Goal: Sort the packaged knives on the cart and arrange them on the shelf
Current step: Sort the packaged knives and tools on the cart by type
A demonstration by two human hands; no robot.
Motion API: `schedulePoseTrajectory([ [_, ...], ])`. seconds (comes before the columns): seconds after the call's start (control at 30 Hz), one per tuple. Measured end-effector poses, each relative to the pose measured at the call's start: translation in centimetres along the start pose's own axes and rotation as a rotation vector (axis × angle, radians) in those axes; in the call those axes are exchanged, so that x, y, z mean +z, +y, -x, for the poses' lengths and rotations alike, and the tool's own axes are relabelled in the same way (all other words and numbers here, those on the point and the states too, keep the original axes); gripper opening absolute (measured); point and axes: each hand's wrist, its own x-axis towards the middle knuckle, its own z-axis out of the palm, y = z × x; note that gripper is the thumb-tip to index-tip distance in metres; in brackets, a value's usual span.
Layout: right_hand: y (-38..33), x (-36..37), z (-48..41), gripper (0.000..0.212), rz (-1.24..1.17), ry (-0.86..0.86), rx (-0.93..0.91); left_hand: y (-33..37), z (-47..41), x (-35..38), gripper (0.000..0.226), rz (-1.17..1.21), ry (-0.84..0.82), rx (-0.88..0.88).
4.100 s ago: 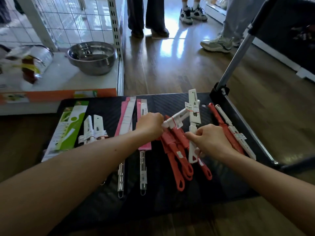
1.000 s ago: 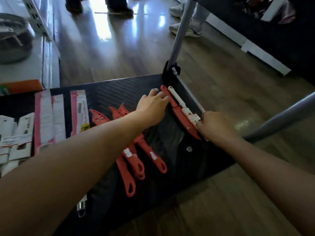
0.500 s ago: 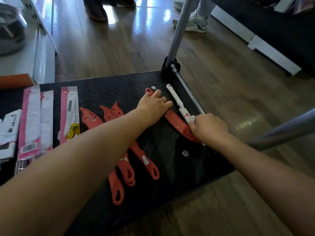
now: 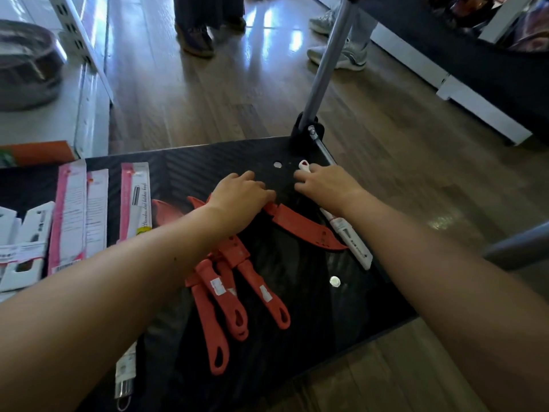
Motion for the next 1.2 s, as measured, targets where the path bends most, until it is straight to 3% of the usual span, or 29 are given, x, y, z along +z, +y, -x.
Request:
schedulePoseTrajectory([
  [0.23, 0.8, 1.5, 1.1, 0.059, -0.023, -0.044, 0.073, -0.4, 0.9, 0.2, 0.044, 0.099, 0.012, -0.080],
  [0.5, 1.3, 2.3, 1.8, 0.047, -0.049, -0.040, 0.001, -0.3, 1.7, 0.1, 0.043, 0.126, -0.002, -0.109],
  [0.73, 1.4, 1.1, 2.7, 0.050, 0.002, -0.017, -0.120, -1.0, 4.9, -0.4, 0.047, 0.042, 0.019, -0.204],
  [0.87, 0.9, 0.5, 2.5, 0.051, -0.020, 0.045, -0.095, -1.5, 6.6, -1.0, 0.040, 0.075, 0.017, -0.345],
  [1.07, -0.2, -0.4, 2.0, 0.047, -0.022, 0.066, -0.091, -1.7, 9.4, -2.2, 0.030, 0.170, 0.012, -0.363],
  [1.2, -0.3, -1.4, 2.2, 0.040, -0.036, 0.068, -0.027, -1.5, 12.2, -2.7, 0.022, 0.235, -0.120, -0.431],
])
